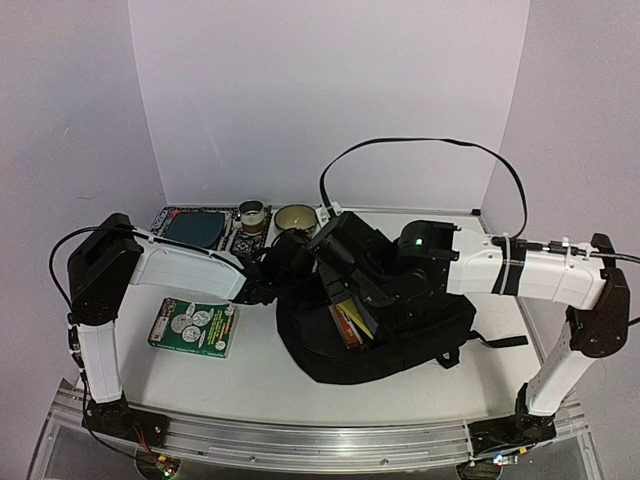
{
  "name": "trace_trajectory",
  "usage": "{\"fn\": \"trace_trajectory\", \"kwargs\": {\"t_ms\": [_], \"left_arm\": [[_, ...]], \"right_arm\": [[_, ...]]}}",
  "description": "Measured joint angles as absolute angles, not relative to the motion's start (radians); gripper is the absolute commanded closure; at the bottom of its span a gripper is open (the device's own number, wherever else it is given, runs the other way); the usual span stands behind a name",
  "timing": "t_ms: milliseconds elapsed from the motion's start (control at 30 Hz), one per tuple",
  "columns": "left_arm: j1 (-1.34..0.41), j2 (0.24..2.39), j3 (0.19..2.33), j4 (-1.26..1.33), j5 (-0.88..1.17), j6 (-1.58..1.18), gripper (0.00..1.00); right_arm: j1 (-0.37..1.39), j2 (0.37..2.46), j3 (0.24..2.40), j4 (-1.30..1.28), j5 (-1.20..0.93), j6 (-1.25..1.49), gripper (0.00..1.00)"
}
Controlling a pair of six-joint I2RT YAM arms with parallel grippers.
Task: Pack the student bag
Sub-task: Place the book in the largest pocket of the bag.
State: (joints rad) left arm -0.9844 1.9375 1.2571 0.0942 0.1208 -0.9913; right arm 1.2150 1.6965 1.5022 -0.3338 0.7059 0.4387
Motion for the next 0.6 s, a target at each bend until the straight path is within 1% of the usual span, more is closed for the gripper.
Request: {"fn": "trace_trajectory", "kwargs": {"t_ms": [267,467,600], "left_arm": [[-0.999,1.934,1.275,-0.014,-0.001,-0.883,0.18],[-0.999,1.876,1.274,-0.091,-0.106,-0.823,0.17],[-0.999,1.805,1.243,-0.107,-0.137,-0.819,0.17]], "right_arm": [[1.208,1.682,1.479,-0.328,0.717,0.443,1.0],[1.198,1.677,1.476,-0.328,0.719,0.442,1.0],[1.191,1.676,1.474,-0.327,0.718,0.442,1.0]]}}
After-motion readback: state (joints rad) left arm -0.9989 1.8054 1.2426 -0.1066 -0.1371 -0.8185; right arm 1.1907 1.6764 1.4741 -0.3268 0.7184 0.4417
